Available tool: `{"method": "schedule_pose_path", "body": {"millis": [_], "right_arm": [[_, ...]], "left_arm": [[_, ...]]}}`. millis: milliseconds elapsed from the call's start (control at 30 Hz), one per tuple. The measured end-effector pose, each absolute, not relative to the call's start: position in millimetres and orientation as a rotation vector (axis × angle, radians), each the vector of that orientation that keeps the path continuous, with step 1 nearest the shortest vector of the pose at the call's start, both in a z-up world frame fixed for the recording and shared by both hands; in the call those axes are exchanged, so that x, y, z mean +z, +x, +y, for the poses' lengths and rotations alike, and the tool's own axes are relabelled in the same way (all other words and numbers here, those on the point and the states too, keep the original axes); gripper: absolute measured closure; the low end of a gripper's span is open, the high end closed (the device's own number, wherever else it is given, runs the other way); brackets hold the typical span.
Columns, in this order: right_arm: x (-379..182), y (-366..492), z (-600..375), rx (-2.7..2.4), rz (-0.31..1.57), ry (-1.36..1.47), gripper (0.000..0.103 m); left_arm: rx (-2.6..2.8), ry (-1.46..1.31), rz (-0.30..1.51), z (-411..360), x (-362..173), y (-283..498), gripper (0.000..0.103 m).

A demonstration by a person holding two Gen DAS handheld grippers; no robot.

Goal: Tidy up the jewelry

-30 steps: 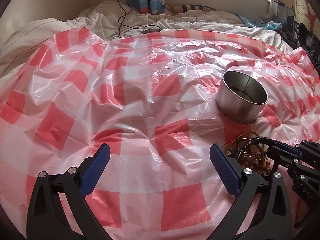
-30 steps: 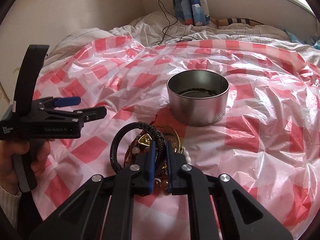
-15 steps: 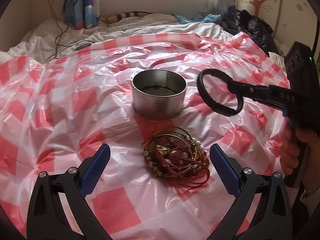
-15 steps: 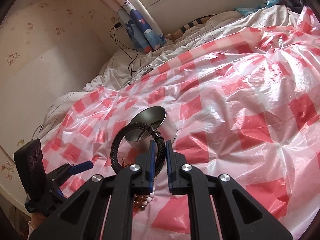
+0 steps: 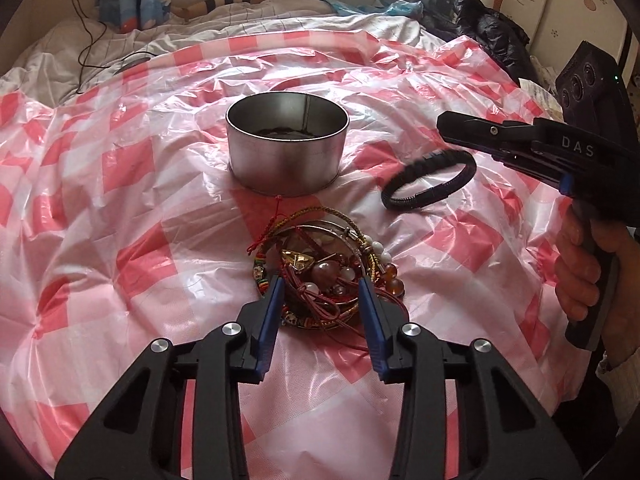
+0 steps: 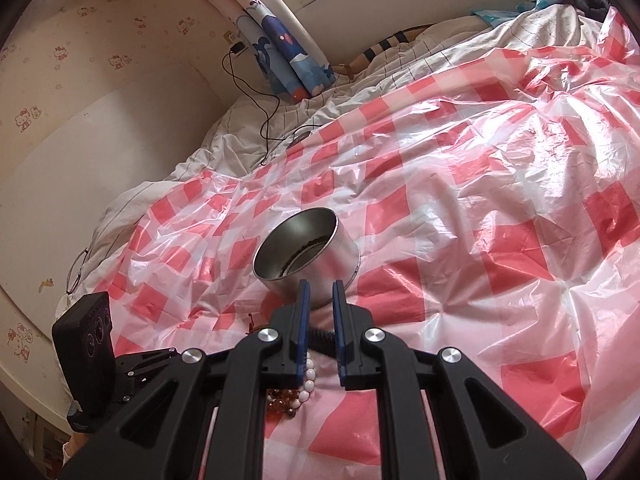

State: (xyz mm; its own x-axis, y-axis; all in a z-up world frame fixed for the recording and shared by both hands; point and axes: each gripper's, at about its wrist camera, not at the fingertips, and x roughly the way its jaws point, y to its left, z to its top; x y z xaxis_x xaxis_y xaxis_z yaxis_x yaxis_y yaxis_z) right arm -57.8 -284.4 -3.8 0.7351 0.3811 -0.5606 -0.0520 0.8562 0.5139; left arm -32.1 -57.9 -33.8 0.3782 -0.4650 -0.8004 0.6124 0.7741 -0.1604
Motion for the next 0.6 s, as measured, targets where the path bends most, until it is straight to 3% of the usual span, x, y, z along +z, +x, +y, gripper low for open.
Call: {"method": "schedule_pose_path", "body": {"millis": [167,233,300,467,567,600], "right_arm": [[-14.3,-51.7,-288.4,0.216,0.791,0.487,0.088],[-14.6,-51.9,-292.5,0.209,0.820,0.484,0.055],[-12.0,-54.1,-295.5,0.202,0.862,0.449,0.048],[-16.5,-62.9,-277.2,0.176,0.973,0.179,0.049],[-31.8,-60.8,-260.9,0.137,1.025,0.033,0.063],[-35.9,-61.2,-255.1,0.123,1.033,-0.022,0.077]], "left_arm": [[-0.697,0.135,0.964,-55.3,-34.4,-27.8,0.095],[-0.697,0.129,0.969,-55.0,-34.8,-26.3,0.095],[-0.692,0.128,0.965,-55.3,-33.7,-24.7,0.096],[-0.694,0.114,0.952,-54.7,-28.4,-23.6,0.096],[-0.694,0.097,0.944,-49.8,-24.6,-23.2,0.096],[-0.695,0.086,0.940,-47.6,-22.7,-22.7,0.096]]}}
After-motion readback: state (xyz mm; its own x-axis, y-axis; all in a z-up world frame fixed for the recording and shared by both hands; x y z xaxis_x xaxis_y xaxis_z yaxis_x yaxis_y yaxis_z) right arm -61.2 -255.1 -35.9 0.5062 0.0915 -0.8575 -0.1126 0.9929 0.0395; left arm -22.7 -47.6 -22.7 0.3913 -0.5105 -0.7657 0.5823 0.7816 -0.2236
